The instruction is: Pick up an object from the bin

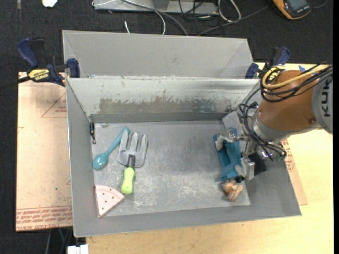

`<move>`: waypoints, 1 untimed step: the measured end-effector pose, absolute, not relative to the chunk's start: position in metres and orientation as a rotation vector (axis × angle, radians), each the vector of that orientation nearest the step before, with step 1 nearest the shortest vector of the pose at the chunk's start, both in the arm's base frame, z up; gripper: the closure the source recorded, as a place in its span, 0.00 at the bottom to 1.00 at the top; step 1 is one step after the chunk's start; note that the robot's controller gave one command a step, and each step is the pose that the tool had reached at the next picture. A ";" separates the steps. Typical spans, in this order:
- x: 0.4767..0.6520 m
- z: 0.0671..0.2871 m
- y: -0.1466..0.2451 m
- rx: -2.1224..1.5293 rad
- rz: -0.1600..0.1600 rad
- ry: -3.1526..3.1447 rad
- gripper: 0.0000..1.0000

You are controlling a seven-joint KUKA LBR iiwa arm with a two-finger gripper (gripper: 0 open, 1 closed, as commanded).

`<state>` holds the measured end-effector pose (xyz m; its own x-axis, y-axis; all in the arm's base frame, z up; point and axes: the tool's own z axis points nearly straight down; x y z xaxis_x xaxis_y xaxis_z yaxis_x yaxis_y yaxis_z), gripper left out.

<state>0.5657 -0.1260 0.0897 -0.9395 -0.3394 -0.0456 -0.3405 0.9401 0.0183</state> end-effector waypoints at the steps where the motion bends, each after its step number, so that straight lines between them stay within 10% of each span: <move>1: 0.564 0.099 -0.139 -0.589 0.049 3.046 0.00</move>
Offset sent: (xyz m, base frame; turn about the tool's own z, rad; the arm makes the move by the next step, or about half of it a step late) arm -0.0182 -0.0016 0.0601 -0.5669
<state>0.5638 -0.1389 0.0995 -0.9273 -0.3719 -0.0439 -0.3731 0.9275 0.0237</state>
